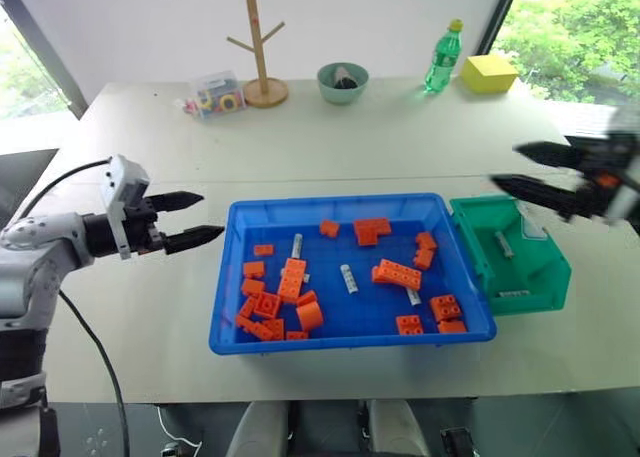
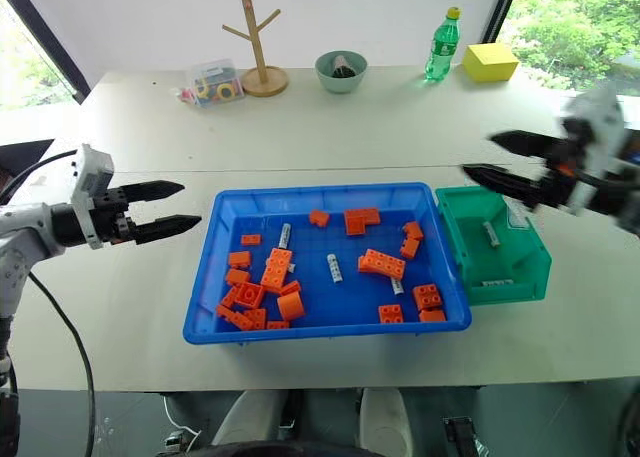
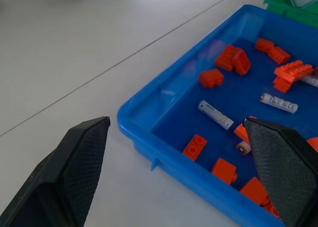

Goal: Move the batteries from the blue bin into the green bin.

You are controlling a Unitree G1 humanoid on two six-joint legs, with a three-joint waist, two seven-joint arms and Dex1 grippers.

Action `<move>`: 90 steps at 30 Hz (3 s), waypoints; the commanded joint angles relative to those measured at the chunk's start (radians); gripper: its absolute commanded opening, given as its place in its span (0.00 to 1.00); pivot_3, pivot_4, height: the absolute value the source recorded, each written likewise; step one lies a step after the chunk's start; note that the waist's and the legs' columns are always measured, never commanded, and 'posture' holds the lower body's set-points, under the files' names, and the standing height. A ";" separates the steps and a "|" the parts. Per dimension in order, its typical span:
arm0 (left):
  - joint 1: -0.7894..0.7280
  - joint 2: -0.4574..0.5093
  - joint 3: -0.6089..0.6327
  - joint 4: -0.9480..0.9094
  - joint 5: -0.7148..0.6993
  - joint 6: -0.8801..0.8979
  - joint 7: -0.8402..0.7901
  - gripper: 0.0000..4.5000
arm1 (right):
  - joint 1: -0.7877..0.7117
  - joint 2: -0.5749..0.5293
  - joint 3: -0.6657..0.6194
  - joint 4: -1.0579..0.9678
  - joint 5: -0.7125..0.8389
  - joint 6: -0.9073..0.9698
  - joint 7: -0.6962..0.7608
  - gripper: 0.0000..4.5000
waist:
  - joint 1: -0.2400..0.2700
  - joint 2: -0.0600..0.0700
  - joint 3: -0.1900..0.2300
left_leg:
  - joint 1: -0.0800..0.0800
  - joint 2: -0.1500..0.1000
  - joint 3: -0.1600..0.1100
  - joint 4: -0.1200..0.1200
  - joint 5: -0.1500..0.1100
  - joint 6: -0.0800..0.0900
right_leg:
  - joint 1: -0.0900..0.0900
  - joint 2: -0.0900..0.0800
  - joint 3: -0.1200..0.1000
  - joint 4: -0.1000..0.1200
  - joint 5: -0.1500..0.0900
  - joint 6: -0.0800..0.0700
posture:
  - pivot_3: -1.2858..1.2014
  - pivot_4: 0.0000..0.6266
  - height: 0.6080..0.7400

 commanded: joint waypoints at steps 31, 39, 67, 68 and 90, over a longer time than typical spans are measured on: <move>0.078 0.075 0.031 -0.139 -0.057 0.042 -0.036 1.00 | -0.544 0.456 0.963 0.239 -0.554 -0.468 0.441 0.77 | -0.002 -0.002 0.001 | -0.015 -0.002 0.000 0.011 0.004 -0.006 | -0.017 0.003 0.000 0.014 0.009 0.006 | 0.52 0.24 0.72; 0.137 0.073 0.075 -0.198 -0.088 0.066 -0.005 1.00 | -0.715 0.586 1.048 0.520 -0.689 -0.790 0.641 0.77 | -0.010 -0.001 0.001 | -0.015 -0.002 0.000 0.011 0.005 -0.007 | -0.019 0.004 0.000 0.015 0.009 0.006 | 0.52 0.24 0.72; 0.333 0.208 0.132 -0.326 -0.124 0.060 -0.177 1.00 | -0.855 0.909 1.014 1.059 -0.900 -1.224 0.568 0.77 | -0.032 0.000 0.001 | -0.015 -0.001 -0.002 0.006 0.011 -0.018 | -0.023 0.007 0.002 0.019 0.008 0.004 | 0.52 0.24 0.72; 0.332 0.211 0.130 -0.326 -0.122 0.057 -0.182 1.00 | -0.860 0.915 1.012 1.067 -0.901 -1.226 0.569 0.77 | -0.032 0.000 0.001 | -0.015 -0.001 -0.002 0.006 0.011 -0.018 | -0.023 0.007 0.002 0.019 0.008 0.004 | 0.52 0.24 0.72; 0.276 0.177 0.098 -0.315 -0.114 -0.003 -0.187 1.00 | -0.876 0.963 0.984 1.079 -0.914 -1.225 0.604 0.39 | -0.031 0.000 0.001 | -0.015 -0.001 -0.002 0.006 0.011 -0.019 | -0.025 0.007 0.002 0.020 0.008 0.003 | 0.52 0.24 0.72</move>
